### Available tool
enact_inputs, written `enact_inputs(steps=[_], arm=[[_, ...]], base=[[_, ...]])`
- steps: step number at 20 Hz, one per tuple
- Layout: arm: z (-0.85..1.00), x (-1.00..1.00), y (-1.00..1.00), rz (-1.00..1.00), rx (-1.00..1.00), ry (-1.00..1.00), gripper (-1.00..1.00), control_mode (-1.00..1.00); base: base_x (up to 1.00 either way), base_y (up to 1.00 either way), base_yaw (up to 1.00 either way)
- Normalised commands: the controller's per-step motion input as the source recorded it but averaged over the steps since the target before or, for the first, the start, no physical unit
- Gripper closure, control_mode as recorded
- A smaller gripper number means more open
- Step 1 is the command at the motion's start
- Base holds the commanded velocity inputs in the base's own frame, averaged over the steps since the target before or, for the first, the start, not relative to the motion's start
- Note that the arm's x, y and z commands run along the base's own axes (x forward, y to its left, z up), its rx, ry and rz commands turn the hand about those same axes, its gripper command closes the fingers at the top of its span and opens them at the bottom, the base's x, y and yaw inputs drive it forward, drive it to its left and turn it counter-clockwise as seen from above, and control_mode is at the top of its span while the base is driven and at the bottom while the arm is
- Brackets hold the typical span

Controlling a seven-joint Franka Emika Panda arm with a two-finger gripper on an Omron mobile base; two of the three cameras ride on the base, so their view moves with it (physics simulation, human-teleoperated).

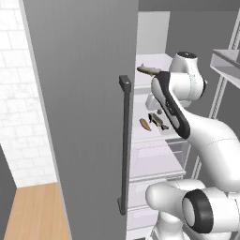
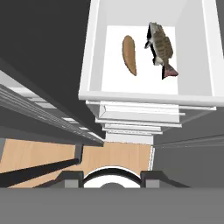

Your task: Place one sweet potato and one fish in each tupperware on the nearby counter, to pack two identical lunches.

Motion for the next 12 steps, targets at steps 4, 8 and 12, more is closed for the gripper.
enact_inputs(steps=[4, 8, 12], arm=[[-0.16, -0.05, 0.0, -0.02, 0.0, 0.0, -1.0, -1.0], [-0.49, 0.0, 0.0, -0.05, 0.0, -0.07, -1.0, -1.0], [-0.44, 0.0, 0.0, 0.0, 0.0, -0.13, -1.0, -1.0]], base=[[0.0, 0.0, 0.0], [0.0, 0.0, 0.0], [0.0, 0.0, 0.0]])
